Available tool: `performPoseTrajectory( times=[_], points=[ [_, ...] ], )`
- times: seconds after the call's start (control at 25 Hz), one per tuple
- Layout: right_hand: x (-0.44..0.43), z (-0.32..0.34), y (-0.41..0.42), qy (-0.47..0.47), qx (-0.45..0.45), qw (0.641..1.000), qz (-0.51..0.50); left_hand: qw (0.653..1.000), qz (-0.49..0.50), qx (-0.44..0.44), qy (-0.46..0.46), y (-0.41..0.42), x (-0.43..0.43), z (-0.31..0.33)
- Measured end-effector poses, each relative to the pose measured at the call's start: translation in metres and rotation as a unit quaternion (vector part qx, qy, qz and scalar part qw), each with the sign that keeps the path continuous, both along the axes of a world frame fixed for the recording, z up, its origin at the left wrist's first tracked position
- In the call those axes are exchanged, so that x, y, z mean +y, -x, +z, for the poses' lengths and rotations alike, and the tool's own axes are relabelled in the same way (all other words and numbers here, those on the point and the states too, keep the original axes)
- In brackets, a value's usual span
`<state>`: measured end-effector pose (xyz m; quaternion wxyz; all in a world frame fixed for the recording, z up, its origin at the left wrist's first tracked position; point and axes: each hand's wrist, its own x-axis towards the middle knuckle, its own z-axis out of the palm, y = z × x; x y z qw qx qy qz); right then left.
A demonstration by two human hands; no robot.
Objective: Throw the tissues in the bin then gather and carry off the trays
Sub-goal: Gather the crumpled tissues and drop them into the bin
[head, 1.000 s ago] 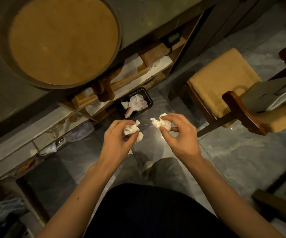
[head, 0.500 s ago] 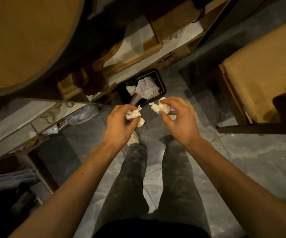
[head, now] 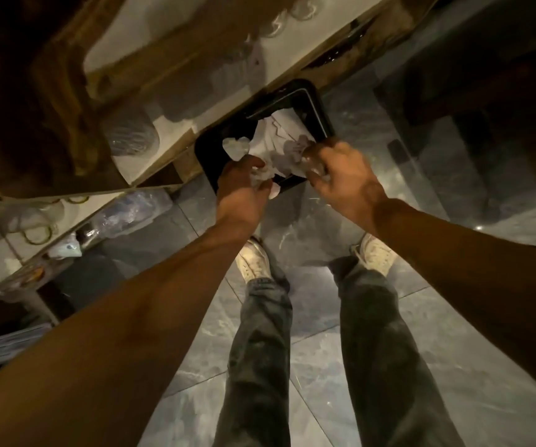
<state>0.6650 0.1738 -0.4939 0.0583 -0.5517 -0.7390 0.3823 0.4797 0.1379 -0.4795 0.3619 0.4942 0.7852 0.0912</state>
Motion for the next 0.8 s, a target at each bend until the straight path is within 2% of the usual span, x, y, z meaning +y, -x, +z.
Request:
performPoseTrajectory(
  times=[0.12, 0.28, 0.4, 0.56, 0.8],
  points=[
    [0.017, -0.020, 0.013, 0.008, 0.022, 1.000, 0.001, 1.000, -0.002, 0.008, 0.022, 0.004, 0.007, -0.032],
    [0.022, -0.035, 0.026, 0.017, 0.061, 0.997, -0.045, 1.000, 0.012, 0.005, -0.009, 0.008, 0.014, -0.055],
    [0.018, -0.042, 0.028, 0.027, 0.052, 0.997, -0.051, 1.000, 0.011, 0.025, -0.002, 0.011, 0.017, -0.060],
    [0.015, -0.047, 0.027, 0.028, 0.039, 0.998, -0.041, 1.000, 0.003, 0.008, 0.001, 0.011, 0.013, -0.059],
    [0.013, -0.039, 0.026, 0.057, 0.079, 0.992, -0.083, 1.000, -0.015, 0.007, -0.003, 0.005, 0.011, -0.052]
  ],
)
